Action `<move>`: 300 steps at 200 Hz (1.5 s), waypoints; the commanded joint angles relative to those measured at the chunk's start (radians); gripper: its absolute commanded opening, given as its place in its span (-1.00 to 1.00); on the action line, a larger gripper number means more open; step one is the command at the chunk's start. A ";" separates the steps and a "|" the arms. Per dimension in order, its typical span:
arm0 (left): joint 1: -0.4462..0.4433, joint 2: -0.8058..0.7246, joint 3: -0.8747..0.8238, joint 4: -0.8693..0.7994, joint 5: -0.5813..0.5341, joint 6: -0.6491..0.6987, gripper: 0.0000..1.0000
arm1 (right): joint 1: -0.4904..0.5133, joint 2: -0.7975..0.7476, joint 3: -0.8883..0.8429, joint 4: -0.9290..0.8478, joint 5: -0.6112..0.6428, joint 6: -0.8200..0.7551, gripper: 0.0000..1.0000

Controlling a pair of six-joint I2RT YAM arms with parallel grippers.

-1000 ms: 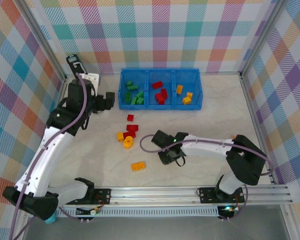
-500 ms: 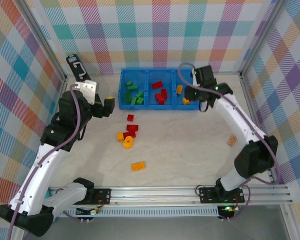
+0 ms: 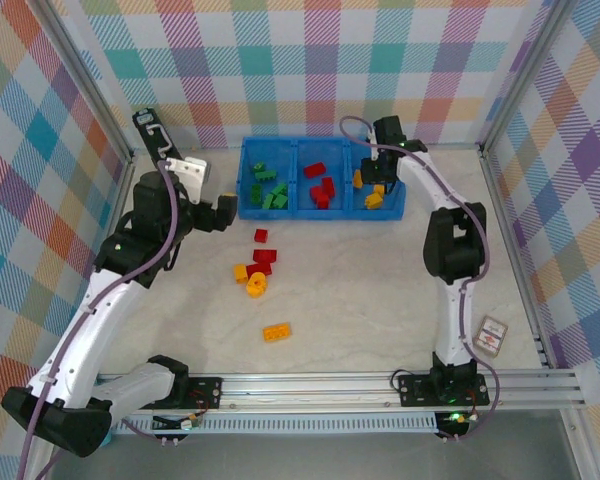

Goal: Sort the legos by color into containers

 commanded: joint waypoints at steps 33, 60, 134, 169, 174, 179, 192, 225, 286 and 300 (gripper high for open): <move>0.007 0.029 0.049 -0.012 0.020 0.023 1.00 | -0.007 0.027 0.005 0.043 -0.055 -0.063 0.02; 0.007 0.058 0.053 -0.009 0.017 0.027 1.00 | -0.007 -0.047 -0.037 0.048 -0.076 -0.121 0.21; 0.007 0.032 0.032 0.011 -0.005 0.053 1.00 | 0.138 -0.453 -0.360 0.039 -0.326 -0.606 0.31; 0.009 0.026 0.007 0.044 -0.006 0.057 1.00 | 0.279 -0.686 -0.667 0.113 -0.509 -0.882 0.60; 0.010 0.027 0.006 0.045 -0.007 0.056 1.00 | 0.309 -0.706 -0.700 0.120 -0.488 -0.906 0.62; 0.010 0.024 0.006 0.044 -0.009 0.055 0.99 | 0.350 -0.717 -0.721 0.123 -0.447 -0.929 0.63; 0.010 0.017 0.002 0.048 -0.005 0.053 1.00 | 0.433 -0.712 -0.738 0.084 -0.357 -0.954 0.63; 0.025 0.011 -0.007 0.061 0.040 0.027 1.00 | 0.575 -0.702 -0.833 0.131 -0.394 -0.908 0.63; 0.028 -0.028 -0.036 0.077 0.038 0.023 0.99 | 0.795 -0.582 -0.891 0.273 -0.403 -0.774 0.60; 0.028 -0.038 -0.039 0.077 0.036 0.024 0.99 | 0.817 -0.553 -0.882 0.296 -0.393 -0.742 0.60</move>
